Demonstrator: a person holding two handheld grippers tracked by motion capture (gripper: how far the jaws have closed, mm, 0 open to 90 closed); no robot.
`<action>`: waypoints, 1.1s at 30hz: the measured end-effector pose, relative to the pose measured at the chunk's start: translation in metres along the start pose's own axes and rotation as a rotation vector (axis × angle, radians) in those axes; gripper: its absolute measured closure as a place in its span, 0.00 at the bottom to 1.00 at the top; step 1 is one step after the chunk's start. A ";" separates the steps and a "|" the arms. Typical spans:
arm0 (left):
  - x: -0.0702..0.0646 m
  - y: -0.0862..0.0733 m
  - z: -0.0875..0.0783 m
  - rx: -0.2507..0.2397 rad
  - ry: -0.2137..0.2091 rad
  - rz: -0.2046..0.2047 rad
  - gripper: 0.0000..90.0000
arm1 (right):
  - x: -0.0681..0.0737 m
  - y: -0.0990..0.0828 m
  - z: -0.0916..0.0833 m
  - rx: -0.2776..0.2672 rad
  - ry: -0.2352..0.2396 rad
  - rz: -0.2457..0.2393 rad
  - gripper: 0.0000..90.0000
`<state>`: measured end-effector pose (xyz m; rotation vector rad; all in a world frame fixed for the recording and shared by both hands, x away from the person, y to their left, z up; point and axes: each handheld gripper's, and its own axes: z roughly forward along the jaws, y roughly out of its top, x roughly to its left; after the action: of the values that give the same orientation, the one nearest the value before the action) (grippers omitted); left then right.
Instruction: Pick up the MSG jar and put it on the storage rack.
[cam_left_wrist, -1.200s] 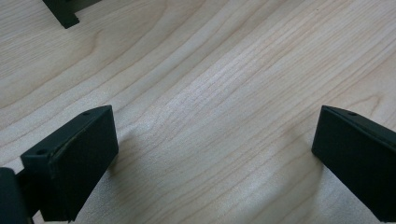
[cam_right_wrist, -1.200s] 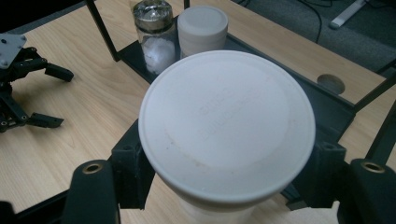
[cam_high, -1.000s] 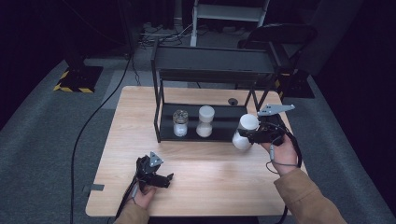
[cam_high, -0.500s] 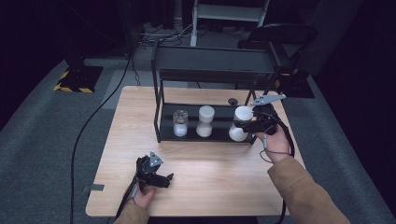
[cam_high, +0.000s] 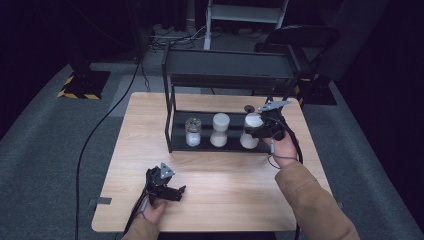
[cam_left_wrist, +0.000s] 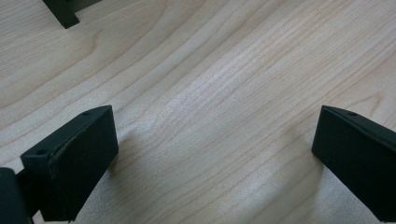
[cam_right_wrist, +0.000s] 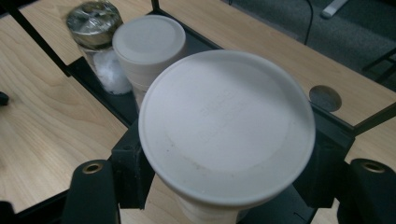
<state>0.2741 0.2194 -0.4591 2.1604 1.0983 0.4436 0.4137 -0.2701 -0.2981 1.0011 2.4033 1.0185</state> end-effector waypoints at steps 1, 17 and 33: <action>0.000 0.000 0.000 0.000 0.000 0.000 0.00 | 0.000 0.001 0.003 0.006 -0.005 0.003 0.37; 0.000 0.000 0.000 0.001 0.001 -0.001 0.00 | -0.010 0.004 0.050 0.049 -0.026 0.059 0.37; 0.000 0.000 0.000 0.000 0.001 -0.001 0.00 | -0.012 0.004 0.062 0.063 -0.011 0.082 0.37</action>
<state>0.2736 0.2193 -0.4592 2.1590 1.1003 0.4446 0.4576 -0.2471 -0.3367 1.1323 2.4169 0.9669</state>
